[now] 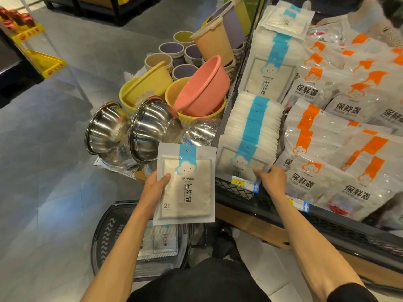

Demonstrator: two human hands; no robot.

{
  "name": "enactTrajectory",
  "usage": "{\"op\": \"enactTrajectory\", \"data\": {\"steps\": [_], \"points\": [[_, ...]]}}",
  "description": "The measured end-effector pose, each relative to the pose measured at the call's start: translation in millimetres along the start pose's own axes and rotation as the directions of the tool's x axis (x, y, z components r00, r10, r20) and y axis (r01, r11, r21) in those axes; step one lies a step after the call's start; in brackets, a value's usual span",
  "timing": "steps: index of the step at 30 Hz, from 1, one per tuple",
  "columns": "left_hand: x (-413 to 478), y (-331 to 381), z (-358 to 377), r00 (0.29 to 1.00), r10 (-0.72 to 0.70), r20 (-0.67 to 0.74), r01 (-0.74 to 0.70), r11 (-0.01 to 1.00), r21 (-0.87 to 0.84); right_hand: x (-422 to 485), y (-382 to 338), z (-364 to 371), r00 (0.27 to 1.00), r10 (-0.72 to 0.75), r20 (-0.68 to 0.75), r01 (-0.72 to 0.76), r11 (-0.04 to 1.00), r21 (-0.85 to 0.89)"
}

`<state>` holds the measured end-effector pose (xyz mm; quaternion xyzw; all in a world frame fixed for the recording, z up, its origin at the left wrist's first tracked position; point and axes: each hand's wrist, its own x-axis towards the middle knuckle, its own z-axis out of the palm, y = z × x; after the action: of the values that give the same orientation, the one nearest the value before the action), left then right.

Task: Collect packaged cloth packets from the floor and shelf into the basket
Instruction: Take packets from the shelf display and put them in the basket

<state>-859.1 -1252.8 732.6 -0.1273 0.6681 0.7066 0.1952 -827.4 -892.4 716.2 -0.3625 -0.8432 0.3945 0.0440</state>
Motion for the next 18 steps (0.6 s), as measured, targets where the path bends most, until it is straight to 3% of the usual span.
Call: {"op": "enactTrajectory", "data": {"steps": [8,14,18], "points": [[-6,-3,1,0.999,0.015,0.043,-0.016,0.999,0.028,-9,-8,-10,1.0,0.001,0.013,0.001,0.989,-0.146],[-10,-15,13,0.997,-0.022,0.07,0.021,1.0,0.013,-25,-27,-28,0.983,-0.01,0.185,0.064,0.956,-0.287],[-14,-21,29,0.993,0.0,0.119,-0.009,0.997,0.072,-35,-43,-42,0.981,-0.168,0.101,0.194,0.896,-0.399]]}}
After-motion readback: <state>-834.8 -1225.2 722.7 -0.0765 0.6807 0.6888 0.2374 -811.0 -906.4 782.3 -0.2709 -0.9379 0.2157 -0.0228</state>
